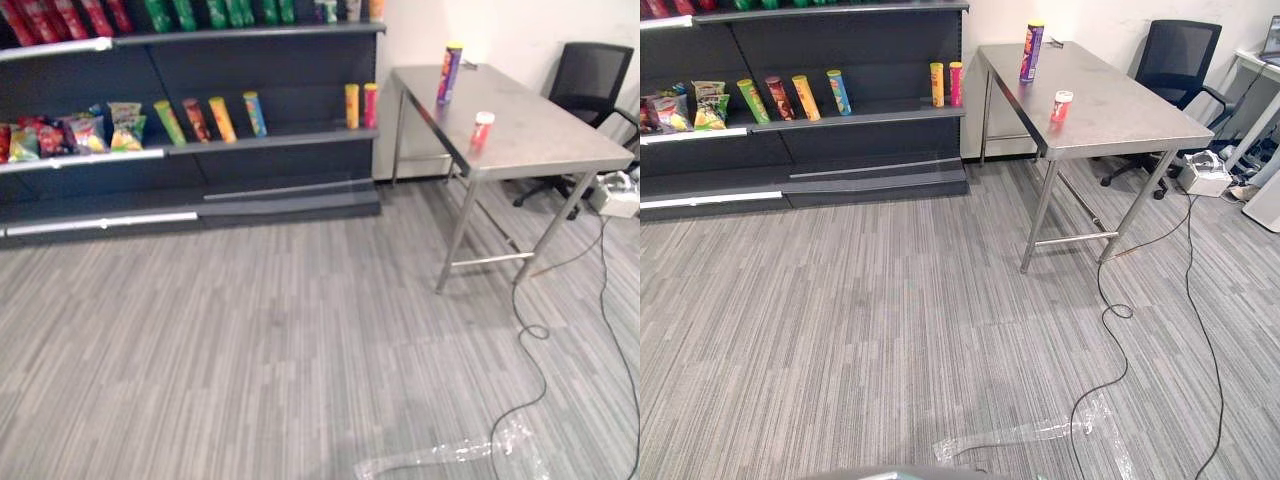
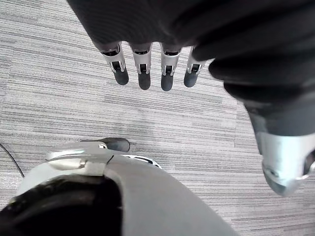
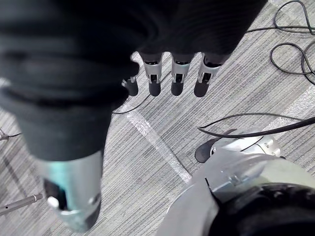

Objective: Put the gum and the chips on the shelf.

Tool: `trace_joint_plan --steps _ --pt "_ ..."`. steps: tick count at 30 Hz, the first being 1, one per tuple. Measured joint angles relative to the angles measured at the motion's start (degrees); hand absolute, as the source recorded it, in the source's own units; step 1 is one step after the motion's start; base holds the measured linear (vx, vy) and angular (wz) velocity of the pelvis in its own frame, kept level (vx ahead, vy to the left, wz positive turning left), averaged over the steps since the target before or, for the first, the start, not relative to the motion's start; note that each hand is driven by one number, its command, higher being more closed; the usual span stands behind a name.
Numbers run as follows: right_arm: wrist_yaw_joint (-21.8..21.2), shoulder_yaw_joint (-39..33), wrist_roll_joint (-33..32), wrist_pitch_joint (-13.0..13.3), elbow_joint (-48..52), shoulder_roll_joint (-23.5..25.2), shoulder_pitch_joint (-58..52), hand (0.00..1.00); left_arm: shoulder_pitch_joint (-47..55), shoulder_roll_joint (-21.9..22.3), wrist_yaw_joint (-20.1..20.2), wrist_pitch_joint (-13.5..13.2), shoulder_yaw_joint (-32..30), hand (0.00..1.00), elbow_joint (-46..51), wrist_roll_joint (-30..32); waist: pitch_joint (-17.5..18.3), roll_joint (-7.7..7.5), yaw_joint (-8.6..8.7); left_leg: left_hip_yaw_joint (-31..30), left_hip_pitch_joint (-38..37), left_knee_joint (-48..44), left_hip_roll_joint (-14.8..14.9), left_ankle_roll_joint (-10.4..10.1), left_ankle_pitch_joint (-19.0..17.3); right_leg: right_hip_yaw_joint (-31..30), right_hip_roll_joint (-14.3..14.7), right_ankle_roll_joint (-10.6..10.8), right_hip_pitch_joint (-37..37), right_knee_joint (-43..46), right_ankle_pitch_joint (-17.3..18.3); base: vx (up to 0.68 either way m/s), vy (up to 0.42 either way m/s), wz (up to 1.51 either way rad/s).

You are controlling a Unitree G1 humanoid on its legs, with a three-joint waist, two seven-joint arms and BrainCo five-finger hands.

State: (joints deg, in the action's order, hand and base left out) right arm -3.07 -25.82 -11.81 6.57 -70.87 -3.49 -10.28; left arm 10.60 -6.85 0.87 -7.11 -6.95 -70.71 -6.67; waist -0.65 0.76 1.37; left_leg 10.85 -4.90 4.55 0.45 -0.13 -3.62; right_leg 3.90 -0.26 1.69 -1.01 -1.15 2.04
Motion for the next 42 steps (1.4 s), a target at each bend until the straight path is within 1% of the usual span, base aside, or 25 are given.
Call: trace_joint_plan --steps 1,7,12,25,29,34,39,41,42 --pt "0.0 -1.0 0.0 0.0 -0.1 0.1 0.2 0.0 -0.3 0.0 0.0 0.0 -0.2 0.0 0.0 0.0 -0.5 -0.29 0.0 0.1 -0.6 0.4 0.0 -0.2 -0.1 0.3 0.1 0.0 -0.5 -0.3 0.0 0.07 0.004 0.0" --pt "0.0 -2.8 0.0 0.4 -1.0 0.9 2.0 0.0 -1.0 -0.1 0.0 -0.3 -0.3 0.0 -0.5 0.0 -1.5 -0.35 -0.01 1.1 -2.3 0.4 0.2 -1.5 -1.0 0.4 0.2 0.2 -2.5 -1.2 0.0 0.07 -0.005 -0.04" --pt "0.0 -3.1 0.0 1.0 -1.0 1.1 2.4 0.0 -1.5 -0.2 0.0 -0.3 -0.2 0.0 -1.0 0.0 -2.1 -0.31 -0.01 1.1 -2.6 0.4 0.2 -1.6 -1.0 0.6 0.1 0.5 -3.2 -1.9 -0.2 -0.01 -0.012 0.02" --pt "-0.2 -3.0 0.0 1.0 -0.8 1.1 2.3 0.0 -1.6 -0.2 0.1 -0.2 -0.2 0.0 -1.6 0.1 -2.5 -0.75 0.01 2.4 -2.5 1.0 0.6 -1.3 -0.8 0.4 0.5 0.5 -3.1 -2.8 -0.2 -0.07 -0.038 -0.03" --pt "-1.1 -2.9 -0.1 1.0 -0.8 1.0 2.3 0.0 -1.7 -0.2 0.2 -0.2 -0.2 0.0 -1.6 0.1 -2.5 -0.71 0.01 2.6 -3.2 0.8 0.7 -1.1 -0.7 0.3 0.6 0.2 -3.4 -2.8 -0.4 0.04 -0.03 -0.02" --pt "-1.2 -2.8 -1.8 1.1 -0.8 1.0 2.3 0.0 -1.8 -0.2 0.4 -0.2 -0.3 0.0 -1.6 0.1 -2.6 -0.55 0.0 2.5 -3.7 0.8 0.7 -1.3 -0.8 0.8 0.6 0.3 -4.3 -3.0 -0.4 0.03 -0.028 0.03" --pt "-1.2 -2.8 -2.0 1.1 -0.8 1.1 2.4 0.0 -1.8 -0.2 0.5 -0.2 -0.7 0.0 -1.6 0.2 -2.7 -0.63 0.04 1.6 -3.9 0.8 0.7 -1.3 -0.8 2.0 0.5 0.3 -4.6 -2.7 -0.4 -0.03 -0.033 0.08" --pt "-1.2 -2.8 -2.0 1.1 -0.8 1.1 2.4 0.0 -1.8 -0.2 0.5 -0.3 -0.7 0.0 -1.5 0.1 -2.9 -0.85 0.0 1.2 -3.7 0.8 0.7 -1.3 -0.8 2.1 0.5 0.1 -4.1 -1.5 0.2 -0.06 -0.025 0.07" --pt "-1.2 -2.8 -2.0 1.1 -0.8 1.1 2.6 0.0 -2.0 -0.2 0.5 -0.3 -0.7 0.0 -1.5 0.1 -3.4 -0.94 0.08 1.1 -3.4 0.8 0.6 -1.3 -0.7 2.2 0.3 -0.1 -3.0 0.6 1.4 -0.08 -0.022 0.04"
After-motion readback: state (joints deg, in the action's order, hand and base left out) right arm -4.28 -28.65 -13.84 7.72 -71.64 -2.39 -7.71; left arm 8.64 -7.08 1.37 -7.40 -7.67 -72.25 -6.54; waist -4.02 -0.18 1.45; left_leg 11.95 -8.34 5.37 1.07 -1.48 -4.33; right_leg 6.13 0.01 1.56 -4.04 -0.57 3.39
